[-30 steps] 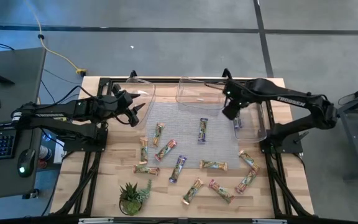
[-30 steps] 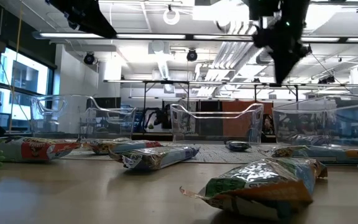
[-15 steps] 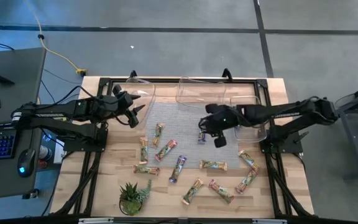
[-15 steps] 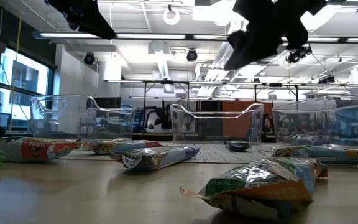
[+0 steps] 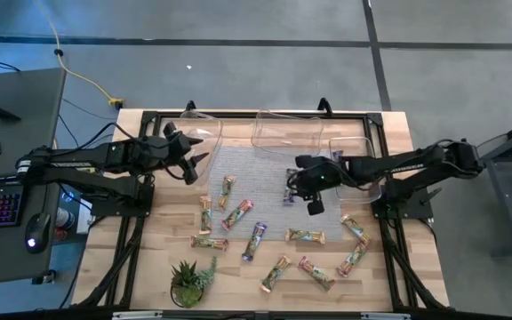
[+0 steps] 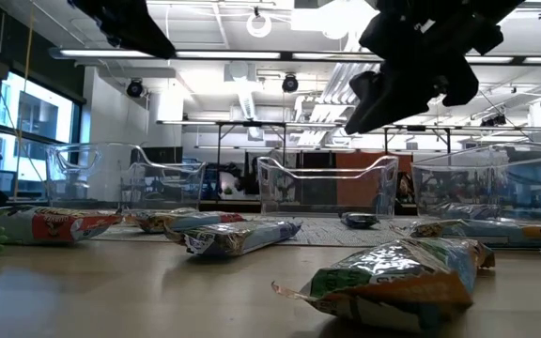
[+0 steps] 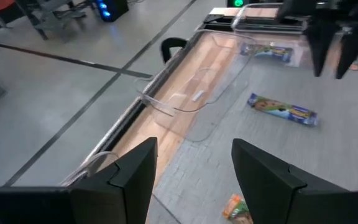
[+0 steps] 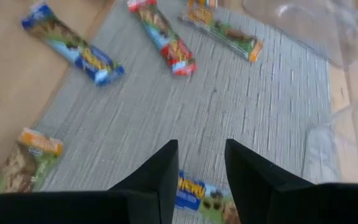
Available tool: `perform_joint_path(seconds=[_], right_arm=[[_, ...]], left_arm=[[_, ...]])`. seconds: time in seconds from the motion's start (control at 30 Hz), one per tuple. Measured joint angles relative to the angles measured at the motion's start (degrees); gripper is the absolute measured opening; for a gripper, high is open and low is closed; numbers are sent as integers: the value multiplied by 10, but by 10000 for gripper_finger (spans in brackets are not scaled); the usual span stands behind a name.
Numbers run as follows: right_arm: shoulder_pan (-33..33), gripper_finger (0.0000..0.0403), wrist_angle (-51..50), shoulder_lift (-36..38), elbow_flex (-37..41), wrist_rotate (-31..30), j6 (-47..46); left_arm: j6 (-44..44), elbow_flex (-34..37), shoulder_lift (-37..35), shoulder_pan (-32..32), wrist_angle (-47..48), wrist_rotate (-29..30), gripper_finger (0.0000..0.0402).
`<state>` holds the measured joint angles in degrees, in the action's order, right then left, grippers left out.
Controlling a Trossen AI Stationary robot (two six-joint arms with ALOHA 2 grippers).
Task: Pick and place Granola Bars by type
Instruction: Put the blue granola bar into the right transparent bin
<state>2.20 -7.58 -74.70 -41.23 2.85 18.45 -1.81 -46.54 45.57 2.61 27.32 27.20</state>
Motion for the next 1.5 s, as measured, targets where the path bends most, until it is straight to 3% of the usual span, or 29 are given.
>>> perform_joint_path(seconds=[0.5, 0.63, 0.8, 0.93, 1.1, 1.5], right_arm=[[1, 121, -25, -7, 2, 21, 35], [1, 144, 7, -26, 2, 98, 116], [4, 191, 0, -69, 2, 31, 135], [17, 227, 20, -110, 2, 69, 143], [38, 264, 35, -141, 2, 37, 141], [70, 275, 21, -181, 2, 52, 282]], left_arm=[[0, 0, 0, 0, -1, -43, 202], [0, 0, 0, 0, -2, -43, 202], [0, 0, 0, 0, -2, -43, 202], [0, 0, 0, 0, -2, -43, 202], [0, 0, 0, 0, -2, -43, 202], [0, 0, 0, 0, -2, -43, 202]])
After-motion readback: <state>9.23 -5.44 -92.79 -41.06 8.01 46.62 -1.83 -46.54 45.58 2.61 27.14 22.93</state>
